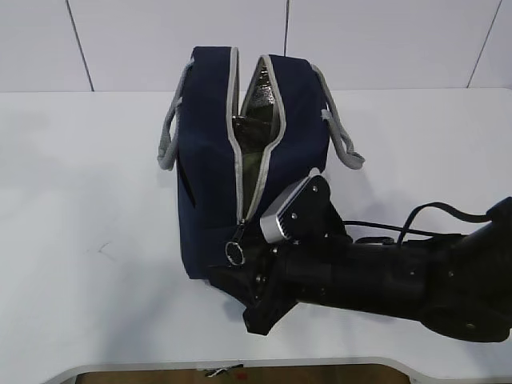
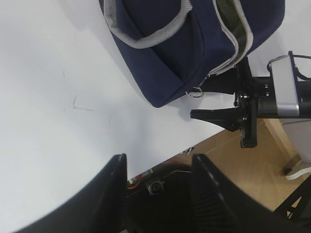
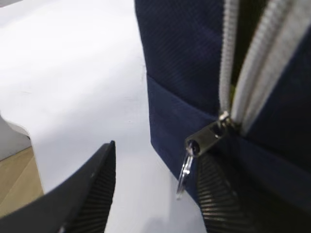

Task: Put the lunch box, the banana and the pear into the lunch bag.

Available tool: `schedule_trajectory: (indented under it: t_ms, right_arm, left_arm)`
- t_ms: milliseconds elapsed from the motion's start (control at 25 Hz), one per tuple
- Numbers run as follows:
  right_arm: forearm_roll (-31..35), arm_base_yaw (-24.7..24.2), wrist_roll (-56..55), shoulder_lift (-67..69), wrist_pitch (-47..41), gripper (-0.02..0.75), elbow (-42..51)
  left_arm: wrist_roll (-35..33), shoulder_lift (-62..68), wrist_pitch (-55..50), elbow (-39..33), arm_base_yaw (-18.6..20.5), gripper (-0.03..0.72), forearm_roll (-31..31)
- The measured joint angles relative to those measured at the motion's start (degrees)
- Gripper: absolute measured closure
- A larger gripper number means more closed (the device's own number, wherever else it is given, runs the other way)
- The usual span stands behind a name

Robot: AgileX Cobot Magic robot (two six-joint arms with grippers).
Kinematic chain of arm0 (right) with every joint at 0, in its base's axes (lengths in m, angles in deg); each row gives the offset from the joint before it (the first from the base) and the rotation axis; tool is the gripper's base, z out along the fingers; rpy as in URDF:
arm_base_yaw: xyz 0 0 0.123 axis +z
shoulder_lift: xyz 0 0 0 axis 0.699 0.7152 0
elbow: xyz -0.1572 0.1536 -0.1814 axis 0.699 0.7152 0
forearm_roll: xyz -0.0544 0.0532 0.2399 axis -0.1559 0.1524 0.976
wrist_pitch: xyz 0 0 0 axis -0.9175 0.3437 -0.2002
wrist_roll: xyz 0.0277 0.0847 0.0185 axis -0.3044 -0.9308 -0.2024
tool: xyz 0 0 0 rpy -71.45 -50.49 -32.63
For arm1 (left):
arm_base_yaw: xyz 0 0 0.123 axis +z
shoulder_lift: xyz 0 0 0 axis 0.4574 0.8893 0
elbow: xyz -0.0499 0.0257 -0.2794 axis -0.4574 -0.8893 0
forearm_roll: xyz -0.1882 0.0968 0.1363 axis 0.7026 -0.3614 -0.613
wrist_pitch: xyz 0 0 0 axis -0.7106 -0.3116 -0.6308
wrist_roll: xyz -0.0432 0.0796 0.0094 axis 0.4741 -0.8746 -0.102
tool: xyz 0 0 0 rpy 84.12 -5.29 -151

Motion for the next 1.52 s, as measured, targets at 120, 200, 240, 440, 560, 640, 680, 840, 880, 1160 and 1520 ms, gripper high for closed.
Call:
schedule_trajectory:
  t_ms: [120,200,240,440,560,640,680,840,880,1160,1520]
  right_arm:
    - [-0.32,0.0,-0.11,0.0,-1.2,0.308,0.0]
    - [-0.32,0.0,-0.11,0.0,-1.62,0.308,0.0]
    - [-0.32,0.0,-0.19,0.0,-1.73,0.308,0.0]
    - [1.55,0.0,-0.65,0.0,-2.32,0.308,0.0]
    - [2.37,0.0,-1.5,0.0,-2.57,0.308,0.0]
    - [2.58,0.0,-2.14,0.0,-2.68,0.308,0.0]
    - [2.58,0.0,-2.53,0.0,-2.68,0.308,0.0]
    - [2.67,0.0,-3.0,0.0,-2.68,0.308,0.0]
    - [2.79,0.0,-3.13,0.0,-2.68,0.308,0.0]
    - [2.89,0.0,-3.17,0.0,-3.0,0.307,0.0]
    - [3.48,0.0,-3.17,0.0,-3.7,0.406,0.0]
  left_arm:
    - [0.0,0.0,0.0,0.0,0.0,0.361,0.0]
    - [0.0,0.0,0.0,0.0,0.0,0.361,0.0]
    - [0.0,0.0,0.0,0.0,0.0,0.361,0.0]
    - [0.0,0.0,0.0,0.0,0.0,0.361,0.0]
    - [0.0,0.0,0.0,0.0,0.0,0.361,0.0]
    - [0.0,0.0,0.0,0.0,0.0,0.361,0.0]
    - [0.0,0.0,0.0,0.0,0.0,0.361,0.0]
    - [0.0,0.0,0.0,0.0,0.0,0.361,0.0]
    - [0.0,0.0,0.0,0.0,0.0,0.361,0.0]
    - [0.0,0.0,0.0,0.0,0.0,0.361,0.0]
    - [0.0,0.0,0.0,0.0,0.0,0.361,0.0]
